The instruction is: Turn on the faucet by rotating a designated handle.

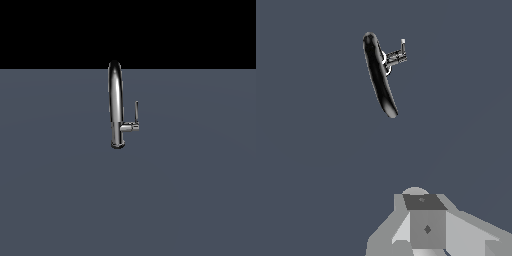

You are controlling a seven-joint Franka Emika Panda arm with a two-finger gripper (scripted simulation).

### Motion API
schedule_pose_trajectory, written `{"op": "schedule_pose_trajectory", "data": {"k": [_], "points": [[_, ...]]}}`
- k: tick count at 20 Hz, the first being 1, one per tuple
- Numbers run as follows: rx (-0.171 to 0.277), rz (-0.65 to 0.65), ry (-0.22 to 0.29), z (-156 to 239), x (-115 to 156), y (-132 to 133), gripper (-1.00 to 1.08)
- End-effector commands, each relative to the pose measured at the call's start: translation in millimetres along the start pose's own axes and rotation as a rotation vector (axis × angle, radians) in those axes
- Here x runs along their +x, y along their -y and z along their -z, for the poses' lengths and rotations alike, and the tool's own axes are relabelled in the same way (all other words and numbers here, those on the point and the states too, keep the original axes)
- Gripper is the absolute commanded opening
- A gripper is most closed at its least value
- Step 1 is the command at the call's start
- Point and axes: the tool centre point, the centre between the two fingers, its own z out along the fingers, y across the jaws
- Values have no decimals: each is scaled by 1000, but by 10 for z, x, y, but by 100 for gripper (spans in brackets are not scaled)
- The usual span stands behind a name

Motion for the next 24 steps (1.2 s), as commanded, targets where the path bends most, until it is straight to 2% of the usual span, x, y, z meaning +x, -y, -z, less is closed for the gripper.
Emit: {"op": "schedule_pose_trajectory", "data": {"k": [1,24], "points": [[33,-33,37,-26,146,16,-100],[357,-352,397,-531,1486,-1,-100]]}}
